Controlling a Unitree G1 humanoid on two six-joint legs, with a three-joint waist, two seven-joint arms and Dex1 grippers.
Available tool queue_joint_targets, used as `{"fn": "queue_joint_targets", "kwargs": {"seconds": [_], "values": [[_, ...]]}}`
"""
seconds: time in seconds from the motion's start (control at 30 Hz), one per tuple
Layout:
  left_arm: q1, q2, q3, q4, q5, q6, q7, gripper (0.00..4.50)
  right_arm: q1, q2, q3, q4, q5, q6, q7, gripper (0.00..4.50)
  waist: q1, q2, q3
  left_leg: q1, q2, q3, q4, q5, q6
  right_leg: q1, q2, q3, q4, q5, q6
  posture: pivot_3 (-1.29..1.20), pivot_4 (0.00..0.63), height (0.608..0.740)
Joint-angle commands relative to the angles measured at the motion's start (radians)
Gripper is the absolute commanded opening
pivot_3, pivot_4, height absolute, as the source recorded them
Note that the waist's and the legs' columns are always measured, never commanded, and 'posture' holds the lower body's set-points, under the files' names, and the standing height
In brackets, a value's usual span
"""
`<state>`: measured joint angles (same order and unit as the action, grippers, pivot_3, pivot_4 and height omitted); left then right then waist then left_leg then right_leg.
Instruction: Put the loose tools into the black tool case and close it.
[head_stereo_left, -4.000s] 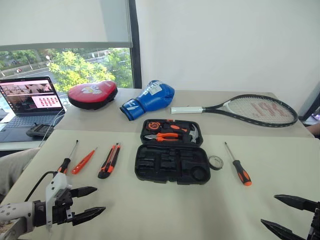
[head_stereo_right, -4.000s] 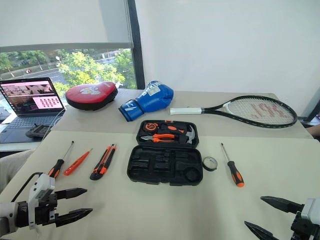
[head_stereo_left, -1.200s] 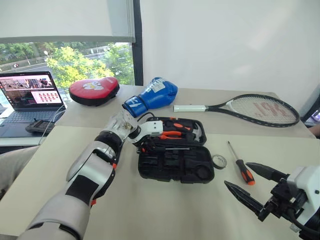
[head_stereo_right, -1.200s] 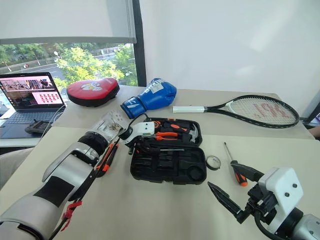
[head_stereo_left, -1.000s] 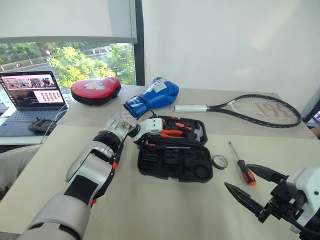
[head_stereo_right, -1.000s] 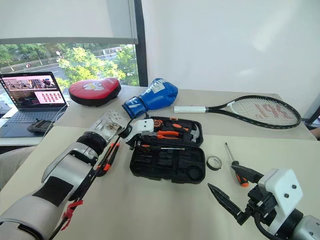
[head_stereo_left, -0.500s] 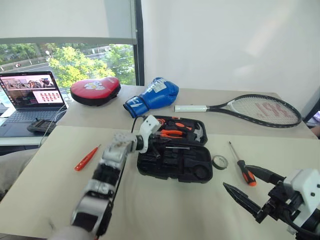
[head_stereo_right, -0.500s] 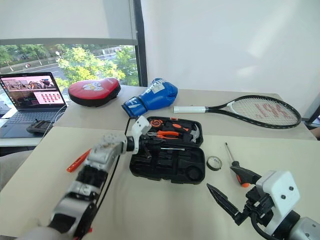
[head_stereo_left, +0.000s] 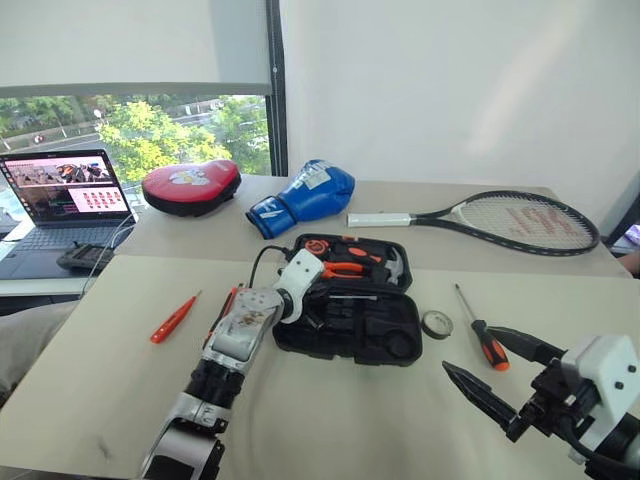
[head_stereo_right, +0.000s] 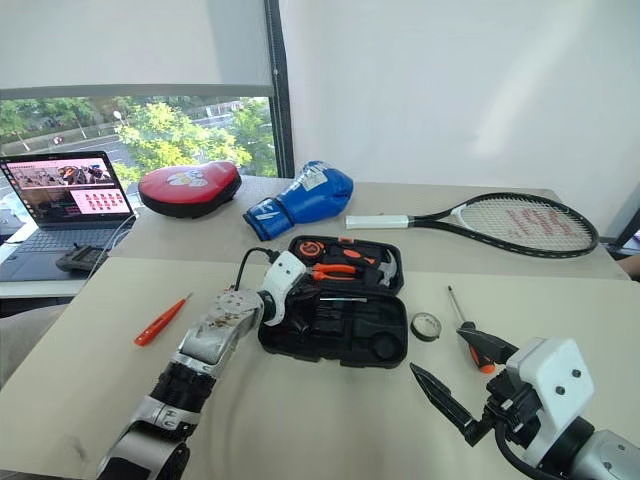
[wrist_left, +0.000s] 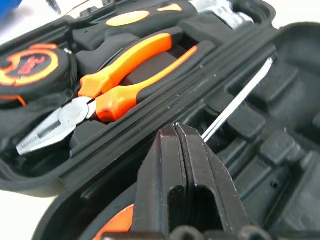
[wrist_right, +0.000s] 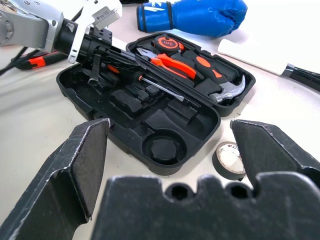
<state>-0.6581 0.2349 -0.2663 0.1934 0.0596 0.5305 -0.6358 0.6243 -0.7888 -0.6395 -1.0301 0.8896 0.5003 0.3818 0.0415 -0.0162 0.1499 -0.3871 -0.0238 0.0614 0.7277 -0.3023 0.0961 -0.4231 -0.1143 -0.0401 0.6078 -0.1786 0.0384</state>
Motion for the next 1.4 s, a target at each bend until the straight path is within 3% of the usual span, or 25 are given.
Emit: {"fn": "queue_joint_targets", "kwargs": {"seconds": [0.03, 0.4, 0.5, 0.63, 0.8, 0.93, 1.1, 1.23, 1.4], "values": [[0.031, 0.027, -0.136, 0.135, 0.076, -0.105, -0.062, 0.07, -0.006, -0.023, -0.009, -0.017, 0.014, -0.010, -0.019, 4.50, 0.002, 0.001, -0.005, 0.001, 0.000, 0.000, 0.000, -0.001, 0.001, 0.001, 0.000, 0.000, 0.000, -0.001, 0.000, 0.00, 0.150, 0.740], [-0.057, 0.045, -0.169, 0.424, 0.148, -0.493, -0.111, 0.07, -0.105, -0.052, 0.028, -0.011, 0.015, 0.069, -0.047, 4.50, 0.009, 0.001, -0.020, 0.005, 0.001, 0.000, 0.000, -0.003, 0.001, 0.002, -0.008, 0.000, -0.003, -0.005, -0.004, 0.00, 0.150, 0.740], [-0.075, 0.001, -0.094, 0.444, 0.058, -0.547, -0.137, 0.07, -0.147, -0.054, 0.046, -0.001, 0.002, 0.085, -0.062, 4.50, 0.011, 0.001, -0.021, 0.005, 0.001, 0.000, 0.000, -0.003, 0.002, 0.002, -0.008, -0.002, -0.005, -0.005, -0.004, 0.00, 0.150, 0.740], [-0.061, -0.036, 0.116, 0.218, -0.246, -0.332, -0.230, 0.07, -0.222, -0.072, 0.082, 0.006, -0.057, 0.132, -0.127, 4.50, 0.008, 0.000, -0.020, 0.000, 0.000, 0.000, 0.000, -0.003, 0.003, 0.001, -0.009, -0.002, -0.007, -0.002, 0.001, 0.00, 0.150, 0.740], [0.001, 0.100, 0.215, -0.139, -0.462, 0.048, -0.299, 0.07, -0.389, -0.122, 0.125, 0.123, 0.052, 0.303, -0.236, 4.50, -0.013, -0.007, -0.013, -0.014, 0.001, 0.000, 0.001, 0.004, -0.010, -0.013, -0.006, -0.001, -0.004, 0.000, 0.000, 0.00, 0.150, 0.740], [0.061, 0.254, 0.278, -0.381, -0.609, 0.250, -0.341, 1.19, -0.566, -0.256, 0.215, 0.287, 0.070, 0.535, -0.284, 4.50, -0.032, -0.004, -0.011, -0.013, 0.001, 0.002, 0.000, 0.004, -0.011, -0.015, 0.000, 0.001, 0.000, -0.002, -0.002, 0.00, 0.150, 0.740], [0.173, 0.451, 0.354, -0.640, -0.781, 0.397, -0.409, 3.13, -0.817, -0.233, 0.331, 0.544, 0.066, 0.679, -0.292, 4.50, -0.028, -0.004, -0.008, -0.013, 0.002, 0.000, -0.002, 0.003, -0.009, -0.015, 0.002, 0.000, 0.001, -0.005, -0.008, 0.00, 0.150, 0.740], [0.212, 0.517, 0.389, -0.743, -0.901, 0.473, -0.395, 4.41, -0.918, -0.226, 0.382, 0.688, 0.032, 0.769, -0.258, 4.50, -0.019, -0.003, -0.008, -0.013, 0.001, 0.000, -0.002, 0.003, -0.009, -0.014, 0.002, -0.001, 0.001, -0.006, -0.009, 0.00, 0.150, 0.740], [0.237, 0.564, 0.406, -0.811, -0.989, 0.504, -0.367, 4.41, -1.073, -0.198, 0.517, 0.884, -0.038, 0.877, -0.198, 4.50, -0.028, -0.003, -0.007, -0.012, -0.001, 0.002, -0.001, 0.004, -0.010, -0.014, 0.002, 0.001, 0.001, -0.005, -0.007, 0.00, 0.150, 0.740]]}}
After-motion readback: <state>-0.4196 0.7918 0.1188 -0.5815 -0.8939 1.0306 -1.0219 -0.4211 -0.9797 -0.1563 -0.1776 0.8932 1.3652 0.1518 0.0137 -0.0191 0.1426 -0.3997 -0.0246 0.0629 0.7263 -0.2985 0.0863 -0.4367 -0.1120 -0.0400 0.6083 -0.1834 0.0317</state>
